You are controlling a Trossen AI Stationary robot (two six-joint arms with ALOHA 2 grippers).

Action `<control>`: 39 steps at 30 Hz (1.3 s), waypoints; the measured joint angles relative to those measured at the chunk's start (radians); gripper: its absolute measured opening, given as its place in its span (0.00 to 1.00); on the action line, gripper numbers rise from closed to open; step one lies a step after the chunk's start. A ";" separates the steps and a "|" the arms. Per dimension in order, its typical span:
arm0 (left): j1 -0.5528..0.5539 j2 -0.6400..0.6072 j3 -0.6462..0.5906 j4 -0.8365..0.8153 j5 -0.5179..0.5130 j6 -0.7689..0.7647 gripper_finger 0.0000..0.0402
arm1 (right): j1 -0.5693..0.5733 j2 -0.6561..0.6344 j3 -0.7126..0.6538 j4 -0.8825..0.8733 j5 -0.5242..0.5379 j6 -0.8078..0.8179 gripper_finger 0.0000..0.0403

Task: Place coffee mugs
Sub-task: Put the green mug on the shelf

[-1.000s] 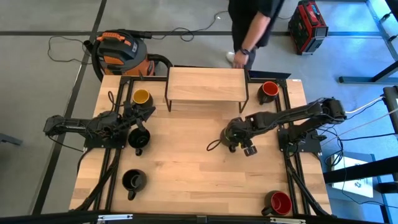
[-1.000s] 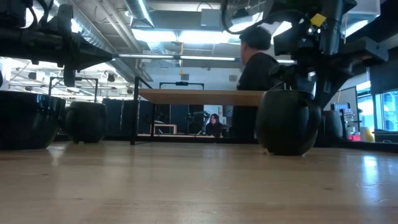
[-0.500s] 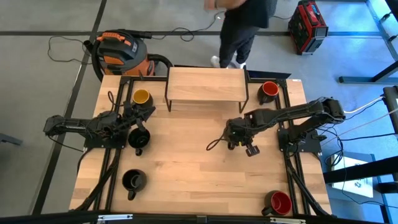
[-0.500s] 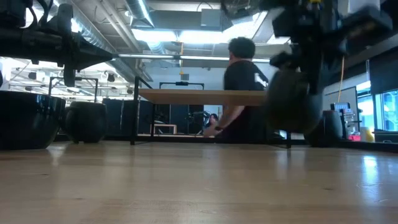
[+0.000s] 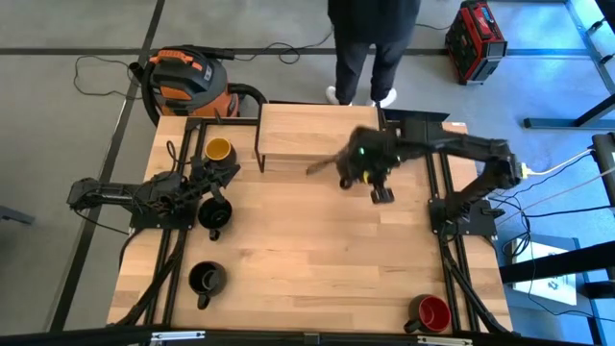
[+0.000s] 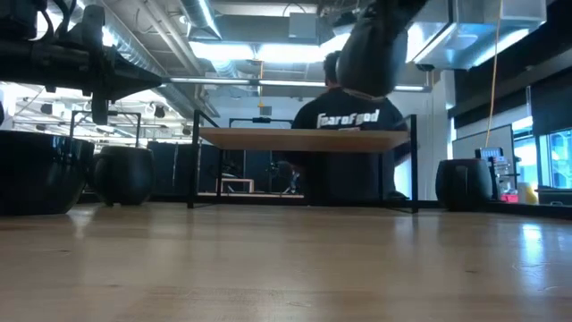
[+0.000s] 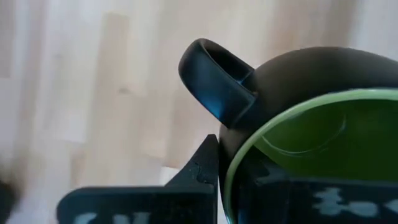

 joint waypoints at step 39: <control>0.000 0.000 0.000 0.003 0.003 0.000 0.02 | -0.607 0.312 0.301 -0.098 -0.153 -0.150 0.01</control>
